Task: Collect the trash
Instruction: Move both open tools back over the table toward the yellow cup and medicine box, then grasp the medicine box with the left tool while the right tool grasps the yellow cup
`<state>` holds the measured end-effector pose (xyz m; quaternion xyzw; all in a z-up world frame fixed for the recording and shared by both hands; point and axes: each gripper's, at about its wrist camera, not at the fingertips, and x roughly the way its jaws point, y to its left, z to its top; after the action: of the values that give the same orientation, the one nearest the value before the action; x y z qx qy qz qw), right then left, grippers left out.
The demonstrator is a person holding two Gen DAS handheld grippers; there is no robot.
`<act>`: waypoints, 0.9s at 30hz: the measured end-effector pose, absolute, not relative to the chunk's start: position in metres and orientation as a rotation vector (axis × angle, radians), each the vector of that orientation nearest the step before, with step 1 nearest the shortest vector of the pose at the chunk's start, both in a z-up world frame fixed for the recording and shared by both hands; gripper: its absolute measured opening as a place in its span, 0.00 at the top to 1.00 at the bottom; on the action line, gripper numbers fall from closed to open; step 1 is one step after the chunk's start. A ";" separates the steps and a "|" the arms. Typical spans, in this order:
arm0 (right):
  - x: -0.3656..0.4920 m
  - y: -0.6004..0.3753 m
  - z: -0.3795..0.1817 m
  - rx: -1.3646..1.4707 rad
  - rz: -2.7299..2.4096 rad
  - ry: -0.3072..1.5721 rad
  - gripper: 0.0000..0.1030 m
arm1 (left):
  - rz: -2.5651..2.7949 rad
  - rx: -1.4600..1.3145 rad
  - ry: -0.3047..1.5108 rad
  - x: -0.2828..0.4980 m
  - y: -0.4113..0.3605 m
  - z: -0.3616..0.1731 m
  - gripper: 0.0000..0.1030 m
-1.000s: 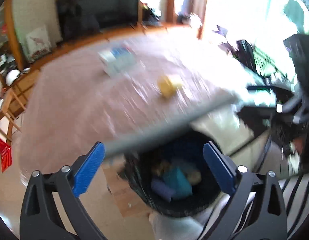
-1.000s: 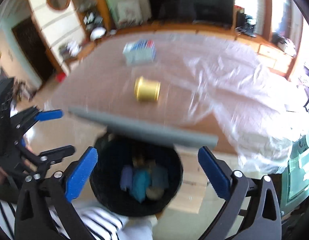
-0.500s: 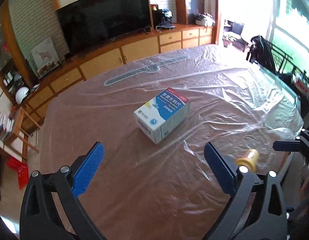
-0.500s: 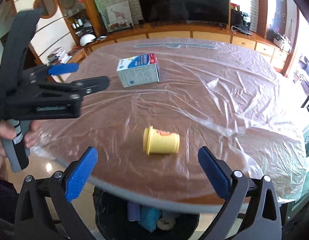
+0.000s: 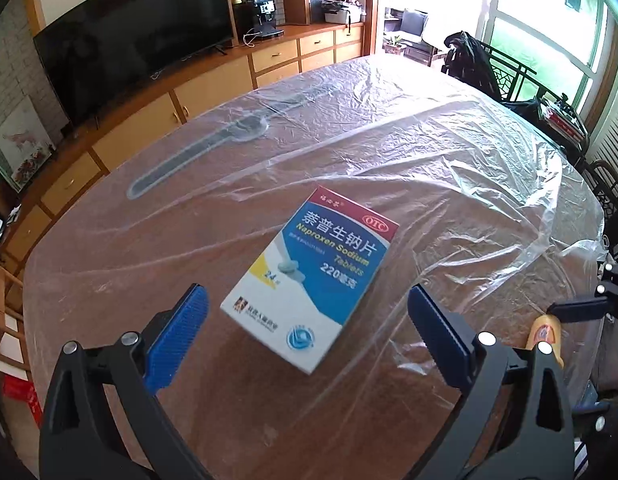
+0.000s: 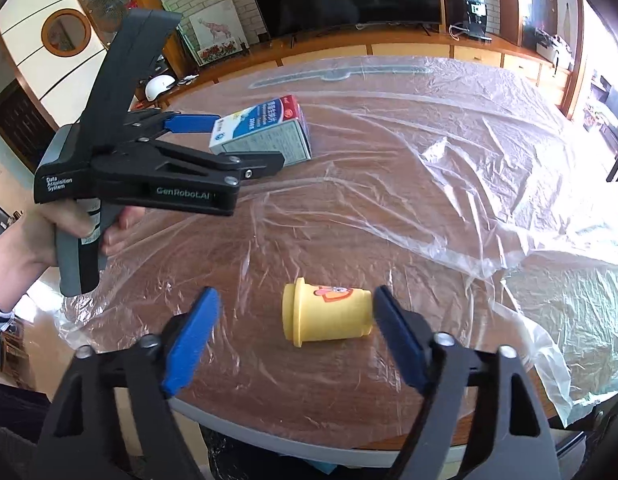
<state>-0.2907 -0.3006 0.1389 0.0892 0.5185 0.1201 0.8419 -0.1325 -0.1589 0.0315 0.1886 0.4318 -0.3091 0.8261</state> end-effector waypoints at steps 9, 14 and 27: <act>-0.290 -0.308 0.135 0.242 0.258 1.110 0.58 | -0.687 0.402 0.938 -0.130 -0.155 0.027 0.41; -0.288 -0.308 0.134 0.238 0.259 1.106 0.58 | -0.668 0.371 0.929 -0.128 -0.147 0.031 0.45; -0.282 -0.309 0.150 0.211 0.268 1.071 0.58 | -0.593 0.287 0.891 -0.153 -0.136 0.055 0.47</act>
<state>-0.2821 -0.3089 0.1496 0.1001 0.5076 0.1271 0.8463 -0.1528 -0.1360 0.0551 0.1364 0.4229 -0.2815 0.8505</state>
